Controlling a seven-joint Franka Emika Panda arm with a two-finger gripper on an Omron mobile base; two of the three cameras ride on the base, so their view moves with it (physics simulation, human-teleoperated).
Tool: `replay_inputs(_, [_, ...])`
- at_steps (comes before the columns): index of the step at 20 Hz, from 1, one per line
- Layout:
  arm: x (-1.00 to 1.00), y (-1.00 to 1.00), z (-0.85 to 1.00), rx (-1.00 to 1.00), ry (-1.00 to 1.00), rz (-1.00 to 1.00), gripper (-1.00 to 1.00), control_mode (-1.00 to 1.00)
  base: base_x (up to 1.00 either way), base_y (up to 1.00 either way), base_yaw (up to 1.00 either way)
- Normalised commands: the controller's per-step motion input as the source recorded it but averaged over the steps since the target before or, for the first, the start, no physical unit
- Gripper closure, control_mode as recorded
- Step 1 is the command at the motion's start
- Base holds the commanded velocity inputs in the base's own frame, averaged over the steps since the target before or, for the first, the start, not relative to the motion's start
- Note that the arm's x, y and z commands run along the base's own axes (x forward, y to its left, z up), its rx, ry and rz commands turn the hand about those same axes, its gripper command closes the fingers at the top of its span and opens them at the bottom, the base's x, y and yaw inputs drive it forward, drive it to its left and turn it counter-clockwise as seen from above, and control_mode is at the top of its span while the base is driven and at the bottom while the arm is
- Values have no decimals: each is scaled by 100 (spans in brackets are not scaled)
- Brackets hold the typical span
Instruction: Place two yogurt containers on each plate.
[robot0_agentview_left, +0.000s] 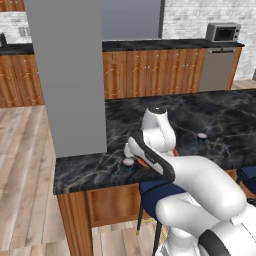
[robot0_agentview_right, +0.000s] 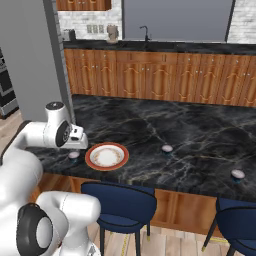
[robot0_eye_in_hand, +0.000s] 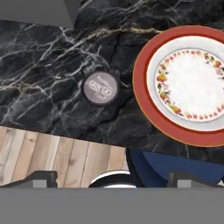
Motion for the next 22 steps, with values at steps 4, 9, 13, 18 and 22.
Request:
replay_inputs(4, [14, 8, -41, 0, 0, 2, -100, -100, 0, 0, 0])
replay_inputs(9, [20, 12, -35, 0, 0, 0, -100, -100, 0, 0, 0])
replay_inputs(13, [24, 11, -27, 0, 0, 0, -100, -100, 0, 0, 0])
replay_inputs(18, [31, 9, -28, 0, 0, 1, -100, -100, 0, 0, 0])
replay_inputs(22, [34, 10, -21, 0, 0, 0, -100, -100, 0, 0, 0])
